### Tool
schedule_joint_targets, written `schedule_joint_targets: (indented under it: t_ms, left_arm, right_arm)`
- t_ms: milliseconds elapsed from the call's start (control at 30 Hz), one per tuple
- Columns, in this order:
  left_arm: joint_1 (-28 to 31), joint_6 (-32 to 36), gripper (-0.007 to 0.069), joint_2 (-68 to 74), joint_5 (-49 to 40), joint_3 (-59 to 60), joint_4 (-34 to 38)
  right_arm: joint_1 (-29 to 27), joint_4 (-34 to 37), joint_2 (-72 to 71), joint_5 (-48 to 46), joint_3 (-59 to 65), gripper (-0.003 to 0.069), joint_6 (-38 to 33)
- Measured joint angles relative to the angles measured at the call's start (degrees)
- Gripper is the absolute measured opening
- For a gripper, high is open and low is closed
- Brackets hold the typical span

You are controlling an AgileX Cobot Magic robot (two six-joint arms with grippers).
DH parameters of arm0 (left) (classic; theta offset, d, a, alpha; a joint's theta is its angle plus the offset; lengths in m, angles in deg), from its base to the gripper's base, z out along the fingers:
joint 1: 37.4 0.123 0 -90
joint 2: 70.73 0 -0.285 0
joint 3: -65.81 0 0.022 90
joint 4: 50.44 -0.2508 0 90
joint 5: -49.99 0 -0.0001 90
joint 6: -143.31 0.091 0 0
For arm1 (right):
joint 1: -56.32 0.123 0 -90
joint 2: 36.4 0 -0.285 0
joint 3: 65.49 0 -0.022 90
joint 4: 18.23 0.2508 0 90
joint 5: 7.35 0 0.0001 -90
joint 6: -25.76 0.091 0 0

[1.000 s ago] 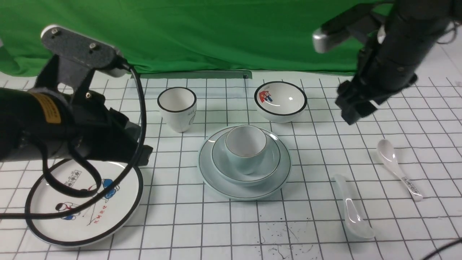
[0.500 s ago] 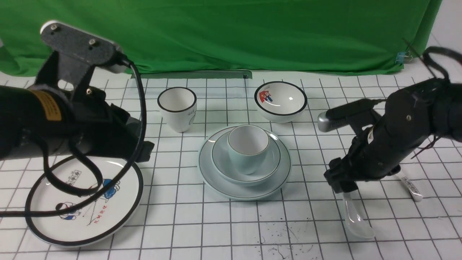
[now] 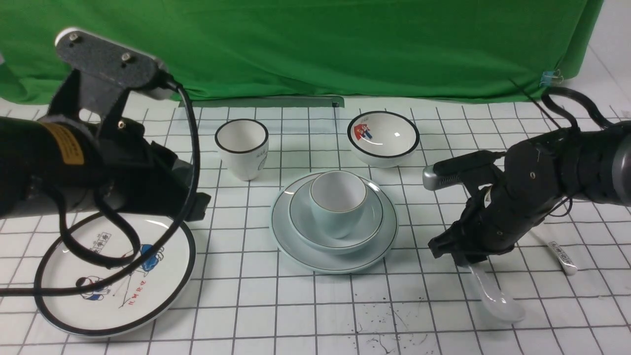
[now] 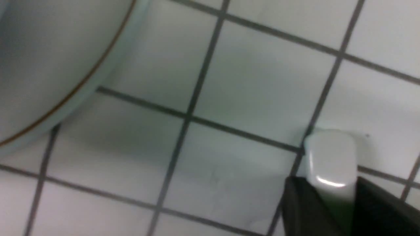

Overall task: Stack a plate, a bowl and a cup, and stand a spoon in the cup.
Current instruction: Use the right arm to grab a blue soup spoon, then use the right arm to put the blue soup spoon into the blue teacup in the middle

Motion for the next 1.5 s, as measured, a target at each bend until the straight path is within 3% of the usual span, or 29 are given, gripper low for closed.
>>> schedule_joint_targets:
  t_ms: [233,567,833,1033,1500]
  left_arm:
    - [0.0,0.17,-0.0032,0.0,0.38,0.0,-0.32]
    - [0.0,0.17,-0.0032,0.0,3.92,0.0,-0.32]
    - [0.0,0.17,-0.0032,0.0,4.55,0.0,-0.32]
    - [0.0,0.11,-0.0032,0.0,4.69,0.0,-0.47]
    - [0.0,0.11,-0.0032,0.0,5.34,0.0,-1.54]
  right_arm:
    - [-0.05,-0.62,-9.95,1.72,-3.59,0.0175,-1.33]
    - [7.44,3.18,-21.08,19.69,-4.08,0.0175,-7.94]
    - [16.15,3.39,-14.47,38.44,-3.0,0.0175,-12.7]
    - [17.1,3.39,-8.58,48.79,-3.0,0.0175,-8.76]
    - [17.15,3.35,0.9,56.18,-3.0,0.0175,-6.0]
